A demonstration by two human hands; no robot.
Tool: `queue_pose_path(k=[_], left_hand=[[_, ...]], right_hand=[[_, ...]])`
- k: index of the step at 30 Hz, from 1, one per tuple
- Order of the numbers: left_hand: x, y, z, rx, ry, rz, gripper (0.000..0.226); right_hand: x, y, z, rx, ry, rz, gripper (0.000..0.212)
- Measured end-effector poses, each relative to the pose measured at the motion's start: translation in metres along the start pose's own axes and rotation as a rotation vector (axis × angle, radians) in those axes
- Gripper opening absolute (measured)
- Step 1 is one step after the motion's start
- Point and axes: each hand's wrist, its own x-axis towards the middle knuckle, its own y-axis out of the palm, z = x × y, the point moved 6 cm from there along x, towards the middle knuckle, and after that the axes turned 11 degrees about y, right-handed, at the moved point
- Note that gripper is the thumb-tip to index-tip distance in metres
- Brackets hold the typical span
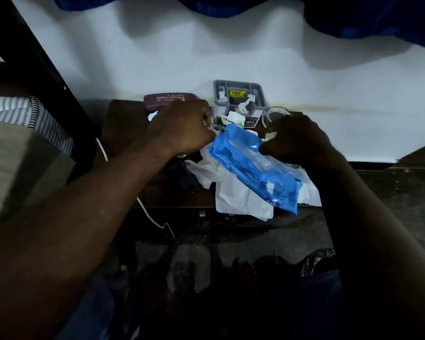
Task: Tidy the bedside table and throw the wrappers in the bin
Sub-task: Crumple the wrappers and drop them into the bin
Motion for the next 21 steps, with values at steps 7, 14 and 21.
queue_pose_path(k=[7,14,21], left_hand=[[0.000,0.013,0.004,0.063,-0.026,0.091,0.056],[-0.003,0.037,-0.008,0.318,-0.058,0.306,0.066],[-0.010,0.062,-0.031,0.498,-0.014,0.370,0.042]], right_hand=[[0.011,-0.008,-0.018,0.236,0.063,-0.095,0.040],[0.012,-0.030,-0.045,0.619,0.161,-0.282,0.019],[0.008,-0.023,-0.048,0.777,0.174,-0.154,0.044]])
